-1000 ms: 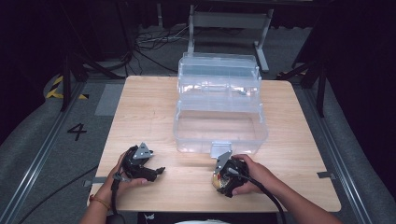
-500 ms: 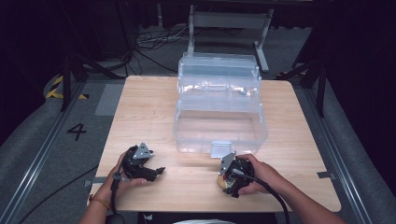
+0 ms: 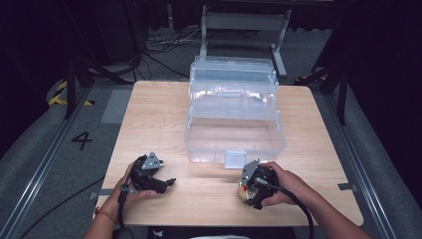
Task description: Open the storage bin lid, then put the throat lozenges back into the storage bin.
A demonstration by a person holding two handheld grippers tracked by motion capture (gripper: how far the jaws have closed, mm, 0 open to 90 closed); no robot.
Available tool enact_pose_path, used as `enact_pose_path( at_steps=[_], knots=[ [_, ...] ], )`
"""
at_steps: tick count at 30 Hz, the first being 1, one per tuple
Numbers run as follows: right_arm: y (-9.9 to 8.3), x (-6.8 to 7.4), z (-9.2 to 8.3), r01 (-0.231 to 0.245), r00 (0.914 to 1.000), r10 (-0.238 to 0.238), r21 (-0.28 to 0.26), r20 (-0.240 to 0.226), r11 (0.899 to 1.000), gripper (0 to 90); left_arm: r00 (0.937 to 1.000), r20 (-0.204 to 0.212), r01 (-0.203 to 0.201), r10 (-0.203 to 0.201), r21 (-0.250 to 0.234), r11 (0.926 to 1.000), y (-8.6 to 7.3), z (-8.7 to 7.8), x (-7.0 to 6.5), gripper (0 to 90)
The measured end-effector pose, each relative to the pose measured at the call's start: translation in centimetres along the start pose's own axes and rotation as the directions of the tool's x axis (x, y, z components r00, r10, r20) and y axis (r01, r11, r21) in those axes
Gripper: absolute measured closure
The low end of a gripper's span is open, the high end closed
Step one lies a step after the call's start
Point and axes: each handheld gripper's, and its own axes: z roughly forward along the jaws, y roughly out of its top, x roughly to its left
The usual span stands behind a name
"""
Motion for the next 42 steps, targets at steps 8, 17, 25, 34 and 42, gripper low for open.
enact_pose_path(
  at_steps=[8,17,25,34,42],
  knots=[
    [-0.5,-0.2,-1.6,0.009,1.0,-0.009,-0.015,0.0,1.0,20.8,1.0,0.008,0.0,0.0,-0.001,1.0,0.0,0.0,0.1,17.3],
    [-1.3,-0.5,-2.3,0.001,1.0,-0.001,-0.008,0.001,1.0,20.8,0.9999,0.009,-0.006,0.006,0.002,1.0,0.1,0.1,0.1,16.8],
    [-1.7,-0.5,-3.4,0.017,0.9998,-0.017,-0.025,0.008,1.0,20.8,0.9999,0.007,-0.009,0.009,0.002,1.0,0.1,0.1,0.1,16.7],
    [-1.3,-1.3,-5.5,0.021,0.9994,-0.019,-0.052,0.028,0.998,20.7,1.0,0.002,-0.005,0.005,0.003,1.0,0.1,0.1,0.1,16.6],
    [-0.5,-2.1,-7.7,0.034,0.9981,-0.031,-0.056,0.054,0.998,20.7,1.0,0.002,-0.005,0.005,0.003,1.0,0.1,0.1,0.1,16.6]
  ],
)
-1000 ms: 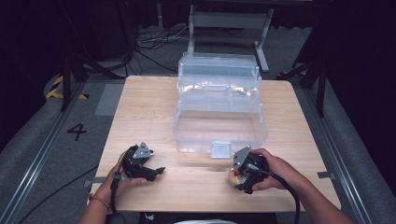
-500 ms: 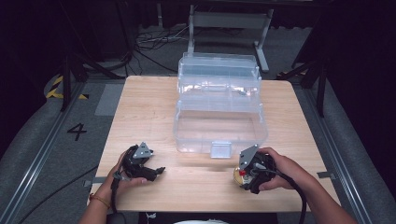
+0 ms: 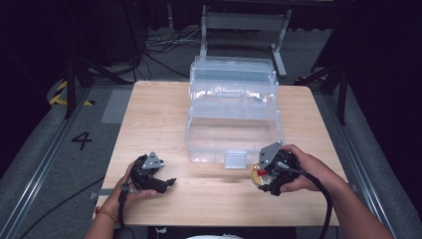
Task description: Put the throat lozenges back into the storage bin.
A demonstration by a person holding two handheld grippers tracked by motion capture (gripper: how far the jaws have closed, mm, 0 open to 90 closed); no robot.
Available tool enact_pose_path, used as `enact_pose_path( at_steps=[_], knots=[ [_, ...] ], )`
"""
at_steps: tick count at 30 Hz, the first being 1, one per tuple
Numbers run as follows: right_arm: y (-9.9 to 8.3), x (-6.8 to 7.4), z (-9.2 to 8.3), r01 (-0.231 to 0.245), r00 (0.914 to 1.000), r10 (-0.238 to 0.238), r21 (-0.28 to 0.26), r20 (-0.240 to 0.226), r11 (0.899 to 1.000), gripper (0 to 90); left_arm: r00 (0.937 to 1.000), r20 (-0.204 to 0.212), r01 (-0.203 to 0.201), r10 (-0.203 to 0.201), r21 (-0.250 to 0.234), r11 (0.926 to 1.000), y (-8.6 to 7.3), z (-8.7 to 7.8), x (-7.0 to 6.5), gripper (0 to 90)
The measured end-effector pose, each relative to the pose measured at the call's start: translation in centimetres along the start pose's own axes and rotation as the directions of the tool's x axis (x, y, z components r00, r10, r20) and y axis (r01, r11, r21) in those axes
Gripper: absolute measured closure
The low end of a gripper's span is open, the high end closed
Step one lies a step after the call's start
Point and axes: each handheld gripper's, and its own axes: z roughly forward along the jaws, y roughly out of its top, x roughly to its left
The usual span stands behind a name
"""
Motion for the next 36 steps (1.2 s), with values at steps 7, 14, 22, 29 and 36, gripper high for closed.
enact_pose_path(
  at_steps=[7,14,22,29,36],
  knots=[
    [0.6,-1.2,-1.6,-0.016,0.9991,0.017,-0.022,0.039,1.0,20.7,1.0,-0.002,0.001,-0.001,0.001,1.0,0.0,0.0,0.0,16.6],
    [0.9,-2.3,-2.9,-0.016,0.9961,0.02,-0.041,0.086,0.999,20.7,1.0,-0.002,0.001,-0.001,0.001,1.0,0.0,0.0,0.0,16.5],
    [0.9,-5.7,-4.0,-0.068,0.9881,0.075,-0.056,0.134,0.996,20.7,1.0,-0.005,0.002,-0.002,0.001,1.0,0.1,0.0,0.0,16.2],
    [0.6,-8.2,-3.7,-0.097,0.9789,0.105,-0.051,0.176,0.994,20.7,1.0,-0.005,0.003,-0.003,0.001,1.0,0.1,0.0,0.0,16.2],
    [0.3,-10.5,-2.5,-0.142,0.9732,0.146,-0.032,0.178,0.989,20.7,1.0,-0.006,0.003,-0.003,0.001,1.0,0.1,0.1,0.0,16.2]
  ],
)
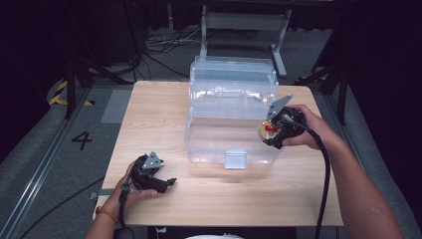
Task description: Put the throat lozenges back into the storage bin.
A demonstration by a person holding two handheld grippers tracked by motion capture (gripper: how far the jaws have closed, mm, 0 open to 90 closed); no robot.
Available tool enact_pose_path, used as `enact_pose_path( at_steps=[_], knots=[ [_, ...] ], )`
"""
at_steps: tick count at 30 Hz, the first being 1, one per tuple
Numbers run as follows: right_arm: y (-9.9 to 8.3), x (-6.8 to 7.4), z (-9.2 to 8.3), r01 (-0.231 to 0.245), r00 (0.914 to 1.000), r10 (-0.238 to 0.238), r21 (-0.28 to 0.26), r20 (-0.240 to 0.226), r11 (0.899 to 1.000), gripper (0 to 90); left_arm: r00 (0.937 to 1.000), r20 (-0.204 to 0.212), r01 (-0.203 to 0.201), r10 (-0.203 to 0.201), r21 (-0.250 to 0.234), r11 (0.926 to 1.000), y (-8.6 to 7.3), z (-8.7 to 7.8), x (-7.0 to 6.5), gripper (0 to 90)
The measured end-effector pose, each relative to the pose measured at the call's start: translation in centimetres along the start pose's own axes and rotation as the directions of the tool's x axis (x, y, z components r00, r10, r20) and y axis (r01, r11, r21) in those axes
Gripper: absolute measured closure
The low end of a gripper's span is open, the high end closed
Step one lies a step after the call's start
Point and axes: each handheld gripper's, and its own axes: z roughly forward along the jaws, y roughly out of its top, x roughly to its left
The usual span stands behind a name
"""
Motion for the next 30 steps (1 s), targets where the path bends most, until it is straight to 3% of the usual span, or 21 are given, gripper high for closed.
enact_pose_path(
  at_steps=[6,18,22,25,30],
  knots=[
    [-0.2,-1.2,1.0,-0.033,0.9993,0.033,0.007,-0.016,0.999,20.7,1.0,0.0,0.0,0.0,0.0,1.0,0.0,0.0,0.0,16.1],
    [-0.2,-1.9,3.1,0.046,0.9983,-0.043,0.072,-0.04,0.996,20.7,1.0,0.001,-0.001,0.001,0.0,1.0,0.0,0.0,0.0,16.1],
    [-0.3,-1.7,3.8,0.125,0.9911,-0.119,0.105,-0.059,0.987,20.7,1.0,0.0,0.0,0.0,0.0,1.0,0.0,0.0,0.0,16.1],
    [-0.5,-1.8,4.3,0.15,0.9872,-0.142,0.122,-0.073,0.981,20.7,1.0,0.001,0.0,0.0,0.0,1.0,0.0,0.0,0.0,16.1],
    [-1.0,-2.2,4.7,0.154,0.9845,-0.14,0.135,-0.105,0.979,20.7,1.0,0.0,0.0,0.0,0.0,1.0,0.0,0.0,0.0,16.1]
  ],
)
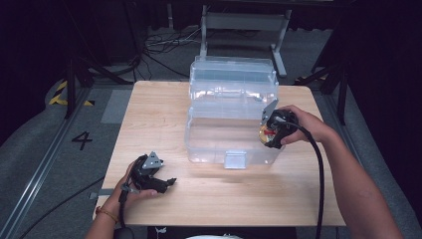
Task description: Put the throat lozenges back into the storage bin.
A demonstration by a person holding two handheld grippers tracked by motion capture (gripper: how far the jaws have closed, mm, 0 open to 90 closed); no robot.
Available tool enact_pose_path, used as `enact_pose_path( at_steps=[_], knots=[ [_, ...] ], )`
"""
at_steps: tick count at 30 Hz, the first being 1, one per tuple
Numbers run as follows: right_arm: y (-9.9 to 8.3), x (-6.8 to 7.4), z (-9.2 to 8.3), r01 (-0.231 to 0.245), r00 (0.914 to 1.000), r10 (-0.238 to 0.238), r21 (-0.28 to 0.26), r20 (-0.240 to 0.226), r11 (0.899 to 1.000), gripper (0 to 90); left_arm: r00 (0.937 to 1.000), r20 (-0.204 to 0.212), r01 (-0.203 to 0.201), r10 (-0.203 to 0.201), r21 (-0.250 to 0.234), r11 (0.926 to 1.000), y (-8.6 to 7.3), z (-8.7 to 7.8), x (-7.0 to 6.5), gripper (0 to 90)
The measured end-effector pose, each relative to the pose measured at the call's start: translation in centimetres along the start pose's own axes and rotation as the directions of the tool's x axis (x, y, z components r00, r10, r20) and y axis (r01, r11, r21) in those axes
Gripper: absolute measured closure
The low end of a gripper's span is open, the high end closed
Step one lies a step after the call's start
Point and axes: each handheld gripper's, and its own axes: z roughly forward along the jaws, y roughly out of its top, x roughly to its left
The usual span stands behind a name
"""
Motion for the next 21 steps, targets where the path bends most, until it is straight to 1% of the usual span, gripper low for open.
enact_pose_path(
  at_steps=[4,5,6,10,13,14,17,19,21],
  knots=[
    [-0.23,-0.14,0.27,0.008,1.0,-0.008,0.027,-0.003,1.0,20.7,1.0,0.001,0.0,0.0,0.0,1.0,0.0,0.0,0.0,16.1],
    [-0.29,-0.03,0.28,0.004,0.9999,-0.004,0.035,-0.015,0.999,20.7,1.0,0.0,0.001,-0.001,0.0,1.0,0.0,0.0,0.0,16.1],
    [-0.38,-0.08,0.36,0.021,0.9997,-0.021,0.036,-0.009,0.999,20.7,1.0,0.0,0.0,0.0,0.0,1.0,0.0,0.0,0.0,16.1],
    [-0.52,-0.06,0.38,0.016,0.9998,-0.016,0.039,-0.014,0.999,20.6,1.0,0.0,0.0,0.0,0.0,1.0,0.0,0.0,0.0,16.1],
    [-0.5,-0.06,0.36,0.028,0.9995,-0.028,0.037,-0.018,0.999,20.6,1.0,0.0,0.0,0.0,0.0,1.0,0.0,0.0,0.0,16.1],
    [-0.39,-0.03,0.34,0.027,0.9995,-0.027,0.051,-0.018,0.998,20.6,1.0,0.0,0.0,0.0,0.0,1.0,0.0,0.0,0.0,16.1],
    [-0.29,-0.04,0.44,0.039,0.9992,-0.039,0.053,-0.012,0.998,20.5,1.0,0.0,0.0,0.0,0.0,1.0,0.0,0.0,0.0,16.1],
    [-0.24,-0.01,0.43,0.029,0.9995,-0.028,0.057,-0.016,0.998,20.4,1.0,0.0,0.0,0.0,0.0,1.0,0.0,0.0,0.0,16.1],
    [-0.23,0.04,0.44,0.023,0.9996,-0.022,0.048,-0.016,0.999,20.3,1.0,0.0,0.0,0.0,0.0,1.0,0.0,0.0,0.0,16.2]
  ],
)
